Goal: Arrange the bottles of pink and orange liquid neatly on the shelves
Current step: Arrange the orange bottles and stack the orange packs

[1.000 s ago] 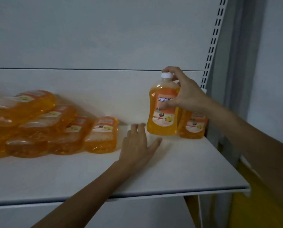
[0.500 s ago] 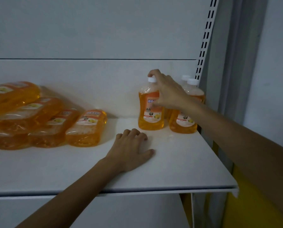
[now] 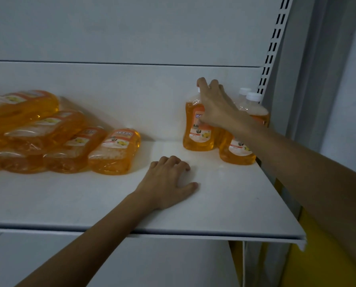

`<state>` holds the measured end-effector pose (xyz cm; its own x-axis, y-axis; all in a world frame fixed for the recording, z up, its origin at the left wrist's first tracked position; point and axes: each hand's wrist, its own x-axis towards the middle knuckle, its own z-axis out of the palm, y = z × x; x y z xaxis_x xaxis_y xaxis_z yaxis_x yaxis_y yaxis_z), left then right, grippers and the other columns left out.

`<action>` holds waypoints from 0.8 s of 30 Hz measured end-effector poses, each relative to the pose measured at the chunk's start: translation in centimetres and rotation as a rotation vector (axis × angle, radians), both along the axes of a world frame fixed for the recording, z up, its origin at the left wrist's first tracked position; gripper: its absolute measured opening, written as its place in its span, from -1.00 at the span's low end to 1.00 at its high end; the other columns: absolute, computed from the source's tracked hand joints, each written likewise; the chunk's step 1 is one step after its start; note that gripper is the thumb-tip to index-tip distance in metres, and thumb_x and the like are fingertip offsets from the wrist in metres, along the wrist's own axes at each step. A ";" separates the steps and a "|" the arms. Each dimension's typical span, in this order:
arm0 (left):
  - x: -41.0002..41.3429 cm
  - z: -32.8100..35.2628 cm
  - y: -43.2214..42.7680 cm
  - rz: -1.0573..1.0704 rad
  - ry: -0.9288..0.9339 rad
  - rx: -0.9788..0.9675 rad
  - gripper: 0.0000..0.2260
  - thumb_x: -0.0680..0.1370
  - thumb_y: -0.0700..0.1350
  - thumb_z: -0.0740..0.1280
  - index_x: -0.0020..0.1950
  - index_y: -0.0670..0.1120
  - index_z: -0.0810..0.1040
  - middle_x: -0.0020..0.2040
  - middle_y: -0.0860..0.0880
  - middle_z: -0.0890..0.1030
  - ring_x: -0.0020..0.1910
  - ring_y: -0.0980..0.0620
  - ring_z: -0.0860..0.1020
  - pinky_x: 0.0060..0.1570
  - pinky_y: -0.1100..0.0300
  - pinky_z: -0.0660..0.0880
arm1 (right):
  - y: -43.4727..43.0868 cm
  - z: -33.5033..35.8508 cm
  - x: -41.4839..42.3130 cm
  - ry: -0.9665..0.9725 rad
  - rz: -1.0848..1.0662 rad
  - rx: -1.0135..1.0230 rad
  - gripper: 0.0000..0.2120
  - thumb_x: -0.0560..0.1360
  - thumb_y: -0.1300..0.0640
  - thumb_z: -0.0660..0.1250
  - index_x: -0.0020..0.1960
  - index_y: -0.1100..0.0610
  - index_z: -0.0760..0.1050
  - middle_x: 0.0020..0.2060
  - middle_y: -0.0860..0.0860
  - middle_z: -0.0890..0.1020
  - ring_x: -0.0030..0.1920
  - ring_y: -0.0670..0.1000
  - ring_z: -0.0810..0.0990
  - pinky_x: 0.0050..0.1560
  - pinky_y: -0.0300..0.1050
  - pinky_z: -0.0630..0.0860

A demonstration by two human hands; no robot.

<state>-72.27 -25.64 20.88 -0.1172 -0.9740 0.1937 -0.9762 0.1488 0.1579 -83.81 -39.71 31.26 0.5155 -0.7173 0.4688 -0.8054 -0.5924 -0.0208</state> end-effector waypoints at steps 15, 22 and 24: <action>9.5 3.1 2.7 0.145 0.033 -0.312 -0.64 0.51 0.03 0.32 0.26 -0.07 0.47 0.29 -0.08 0.46 0.29 -0.10 0.39 0.24 0.05 0.32 | 4.4 -1.3 8.0 -0.245 0.246 0.193 -0.52 0.51 -0.04 0.32 0.36 0.13 0.35 0.25 0.08 0.48 0.24 0.06 0.45 0.20 -0.05 0.40; 13.3 1.2 4.7 0.187 -0.149 -0.262 -0.44 0.57 0.16 0.15 0.49 -0.08 0.17 0.49 -0.13 0.22 0.48 -0.12 0.18 0.44 0.02 0.10 | 3.6 -5.8 14.9 -0.240 0.114 0.712 -0.37 0.45 -0.34 0.21 0.30 0.12 0.42 0.22 0.13 0.53 0.13 0.10 0.53 0.01 -0.13 0.42; 13.2 0.9 4.6 0.195 -0.174 -0.276 -0.45 0.57 0.12 0.19 0.48 -0.11 0.21 0.48 -0.16 0.24 0.46 -0.15 0.21 0.43 0.01 0.11 | 3.4 -6.4 15.7 -0.270 0.098 0.763 -0.35 0.40 -0.40 0.21 0.21 0.11 0.48 0.14 0.10 0.58 0.06 0.09 0.56 -0.09 -0.15 0.41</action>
